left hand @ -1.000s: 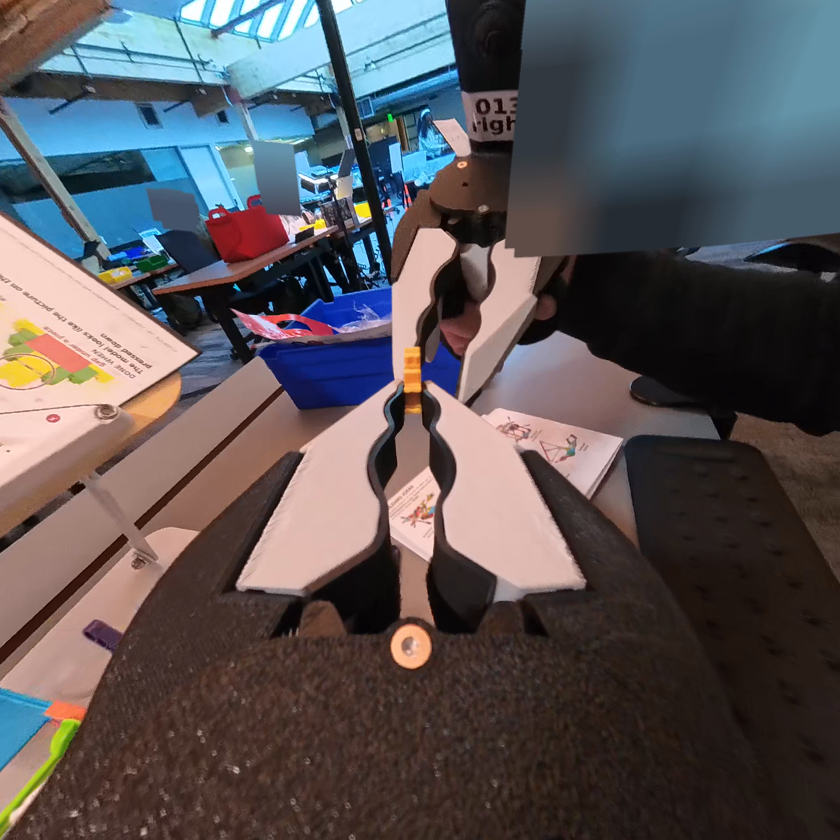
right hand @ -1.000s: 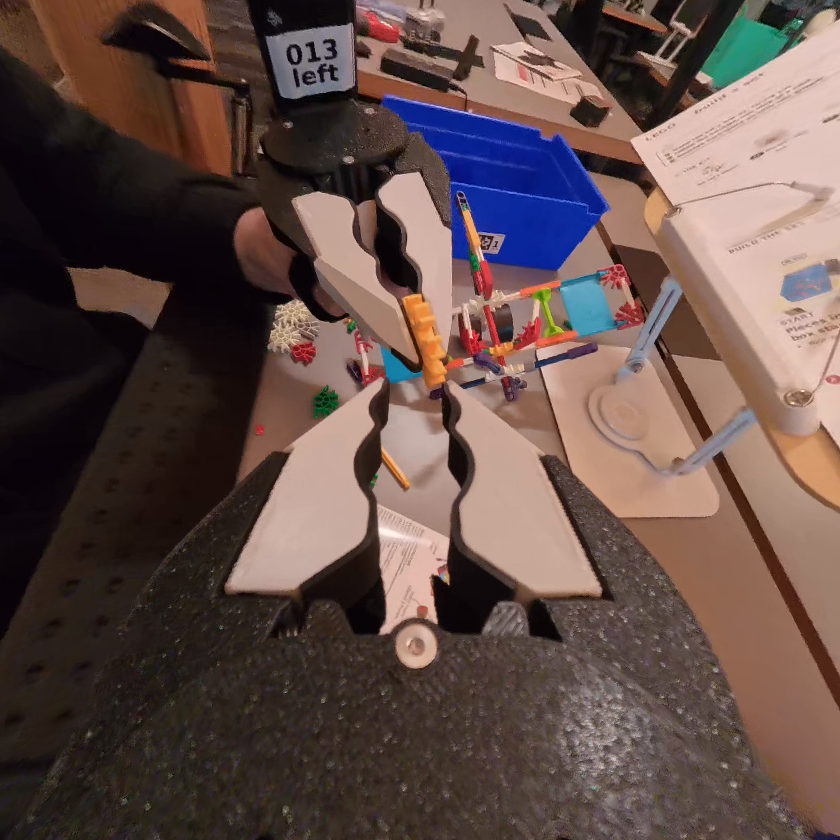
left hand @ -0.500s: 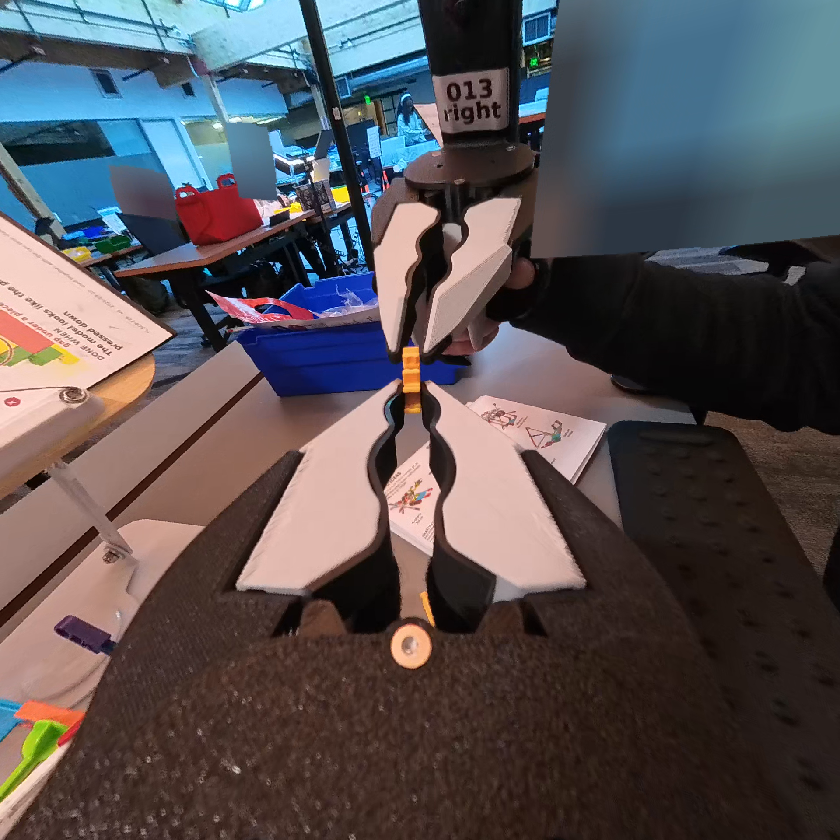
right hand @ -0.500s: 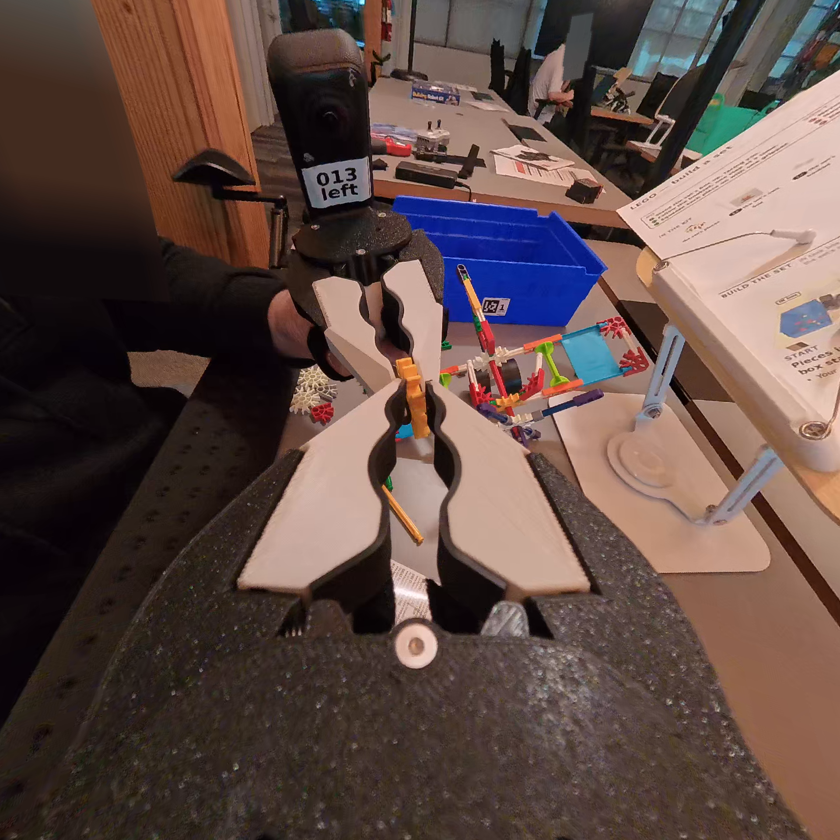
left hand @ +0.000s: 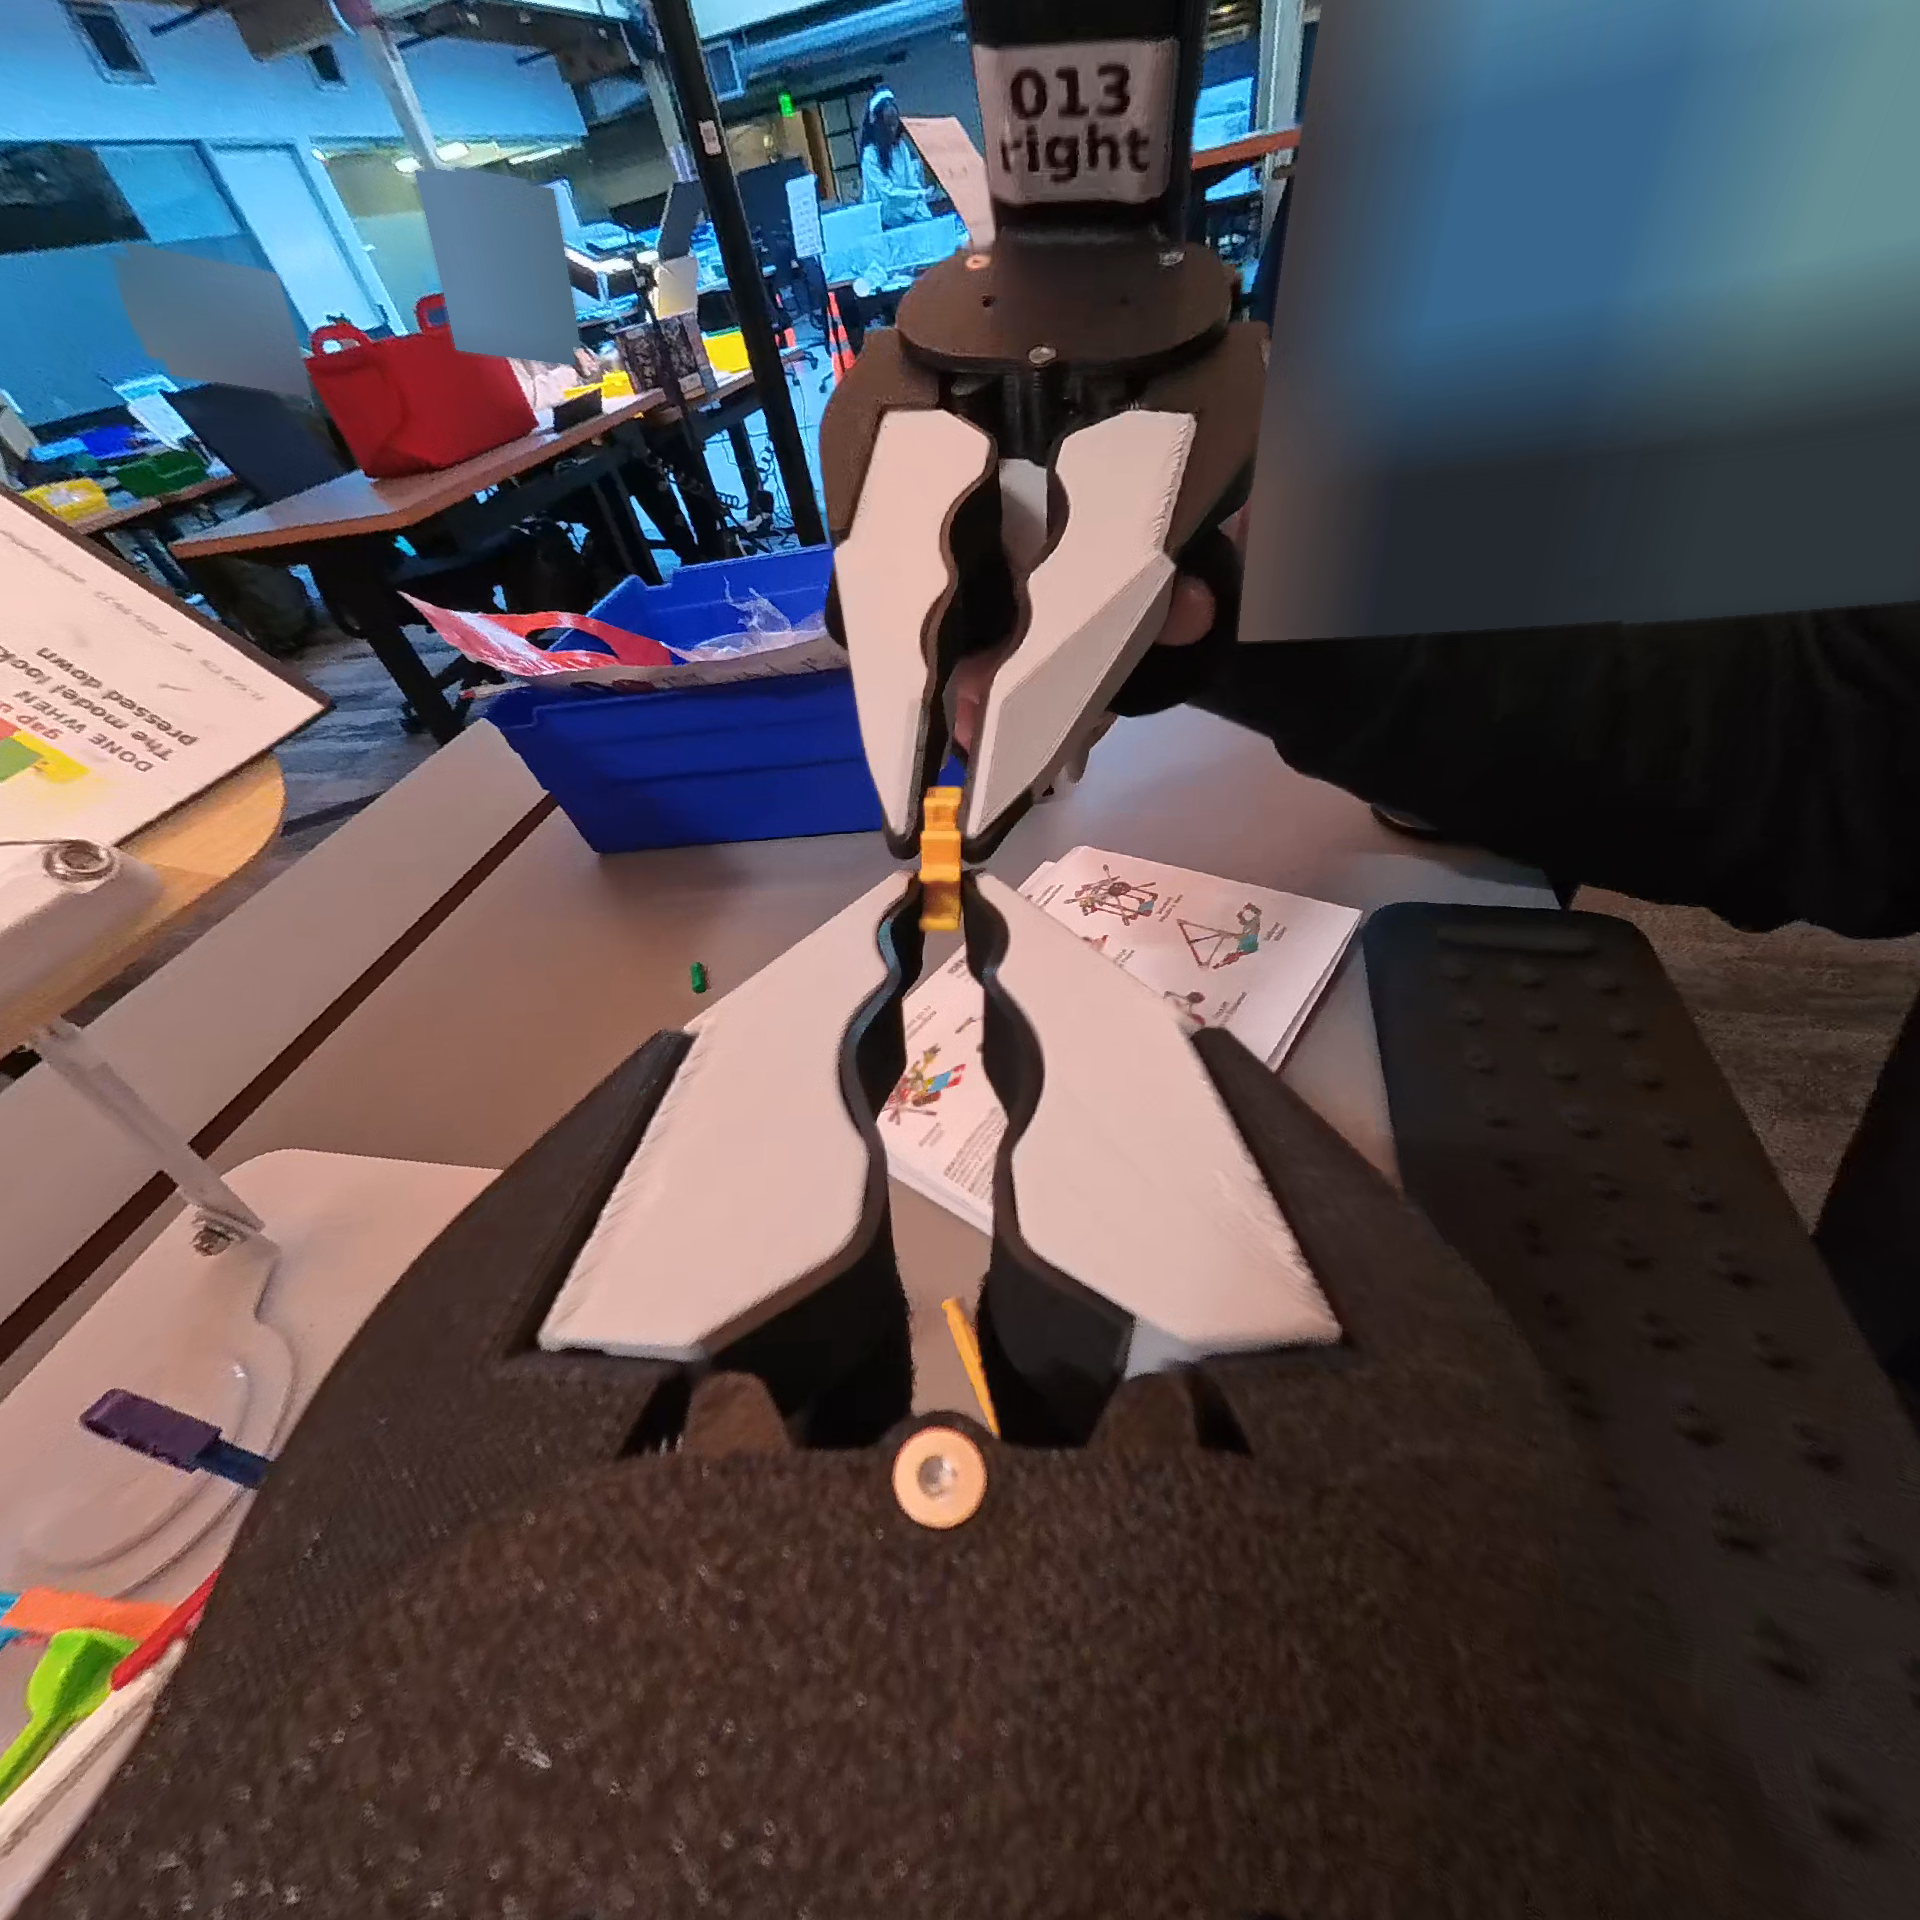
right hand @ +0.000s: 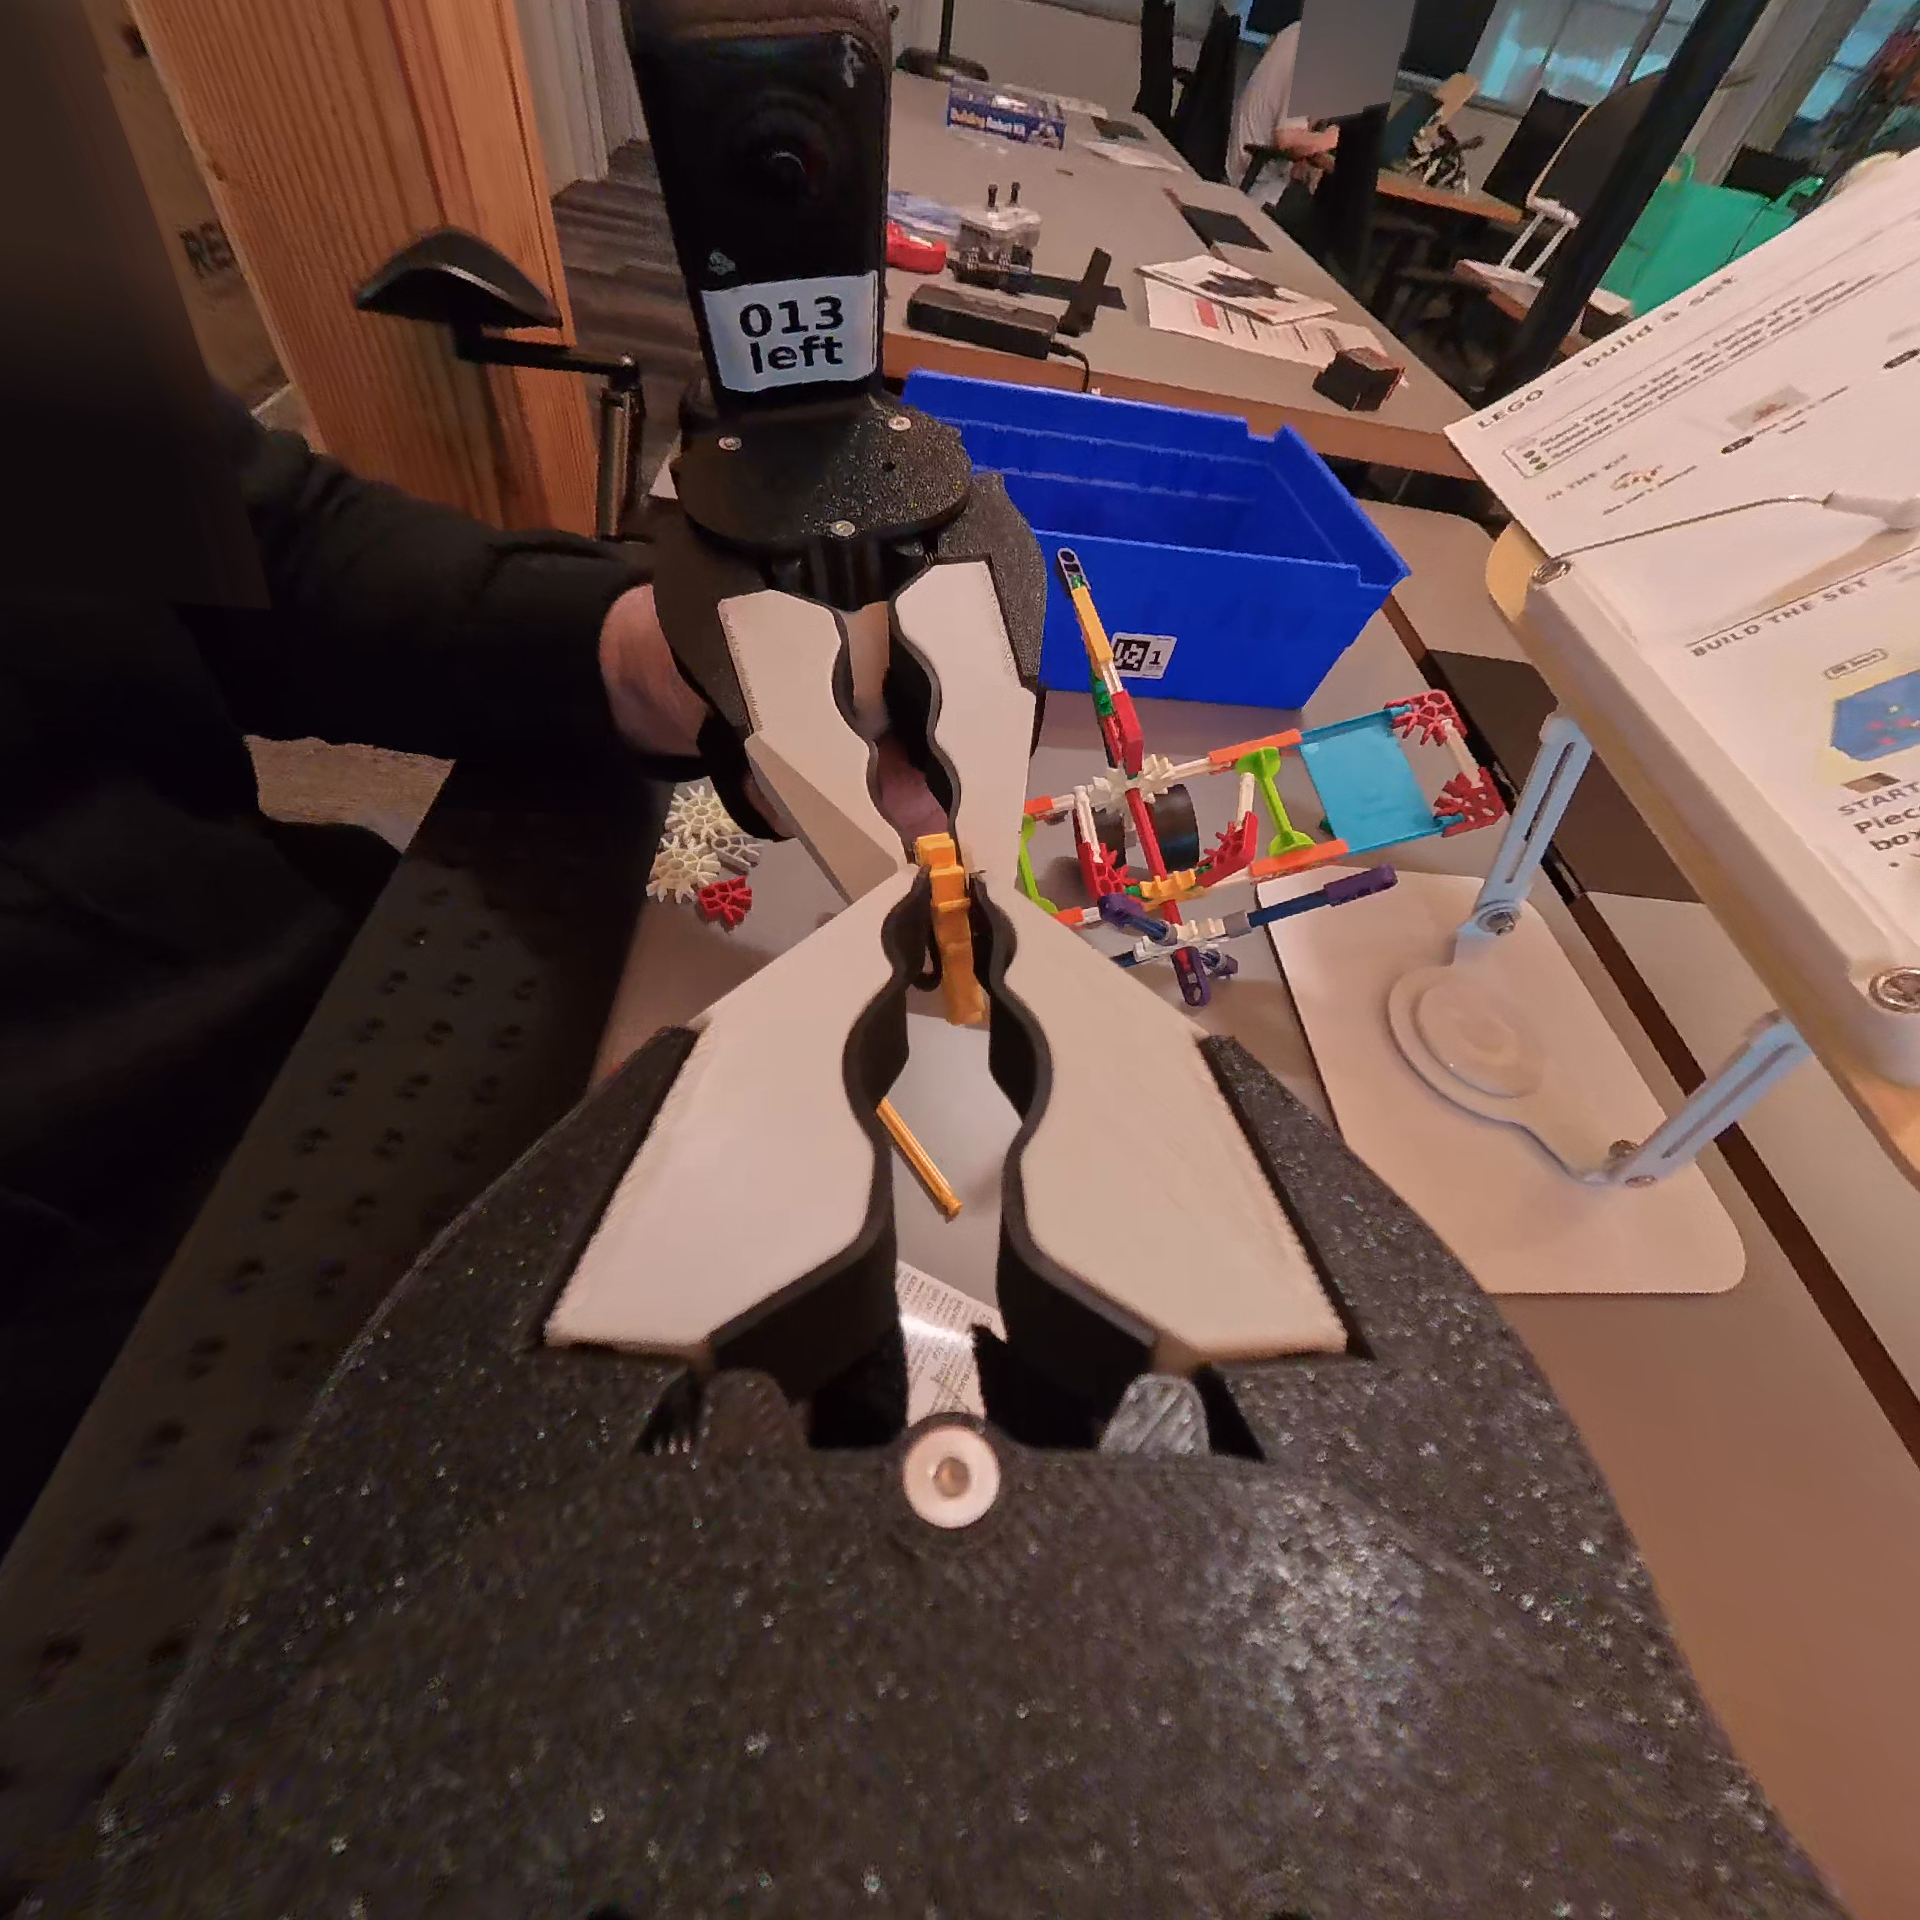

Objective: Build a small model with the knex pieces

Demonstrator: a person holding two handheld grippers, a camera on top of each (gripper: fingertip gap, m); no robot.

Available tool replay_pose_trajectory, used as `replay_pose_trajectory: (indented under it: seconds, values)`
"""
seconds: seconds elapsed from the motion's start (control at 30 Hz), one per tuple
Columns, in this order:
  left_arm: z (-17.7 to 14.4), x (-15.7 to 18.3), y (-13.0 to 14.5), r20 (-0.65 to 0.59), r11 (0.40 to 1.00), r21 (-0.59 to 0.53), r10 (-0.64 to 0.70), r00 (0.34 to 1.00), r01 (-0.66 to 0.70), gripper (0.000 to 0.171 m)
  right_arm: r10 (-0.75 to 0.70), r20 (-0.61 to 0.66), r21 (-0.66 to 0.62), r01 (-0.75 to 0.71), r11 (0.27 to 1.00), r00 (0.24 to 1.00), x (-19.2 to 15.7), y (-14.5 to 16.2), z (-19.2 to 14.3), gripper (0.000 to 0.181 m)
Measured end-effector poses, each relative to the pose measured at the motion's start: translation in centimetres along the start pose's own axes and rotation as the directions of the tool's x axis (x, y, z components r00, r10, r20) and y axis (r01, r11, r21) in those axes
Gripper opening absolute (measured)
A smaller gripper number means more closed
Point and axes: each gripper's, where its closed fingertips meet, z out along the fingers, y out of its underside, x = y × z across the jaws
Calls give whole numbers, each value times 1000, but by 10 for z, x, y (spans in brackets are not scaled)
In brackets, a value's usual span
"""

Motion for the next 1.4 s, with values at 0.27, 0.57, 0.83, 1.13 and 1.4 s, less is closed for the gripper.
replay_pose_trajectory:
  seconds: [0.27, 0.57, 0.83, 1.13, 1.4]
  values:
    - [-41, 16, 64, 64, 911, -411, 43, 997, -13, 23, 36, -12, -87, -37, 996, 999, 9, 27, -3, 6]
    - [-54, -17, 148, 164, 731, -679, 234, 958, -63, 26, 40, -20, -187, -43, 981, 999, 11, 63, 30, 6]
    - [-67, -51, 177, 254, 672, -738, 193, 948, 60, 3, 39, -19, -214, -42, 976, 999, 9, 73, 38, 7]
    - [-89, -67, 185, 262, 639, -766, 206, 943, 73, 4, 53, -24, -229, -58, 972, 998, 12, 80, 37, 6]
    - [-59, -17, 142, 93, 765, -638, 180, 979, -80, 27, 44, 35, -417, -25, 908, 998, 12, 109, 44, 6]
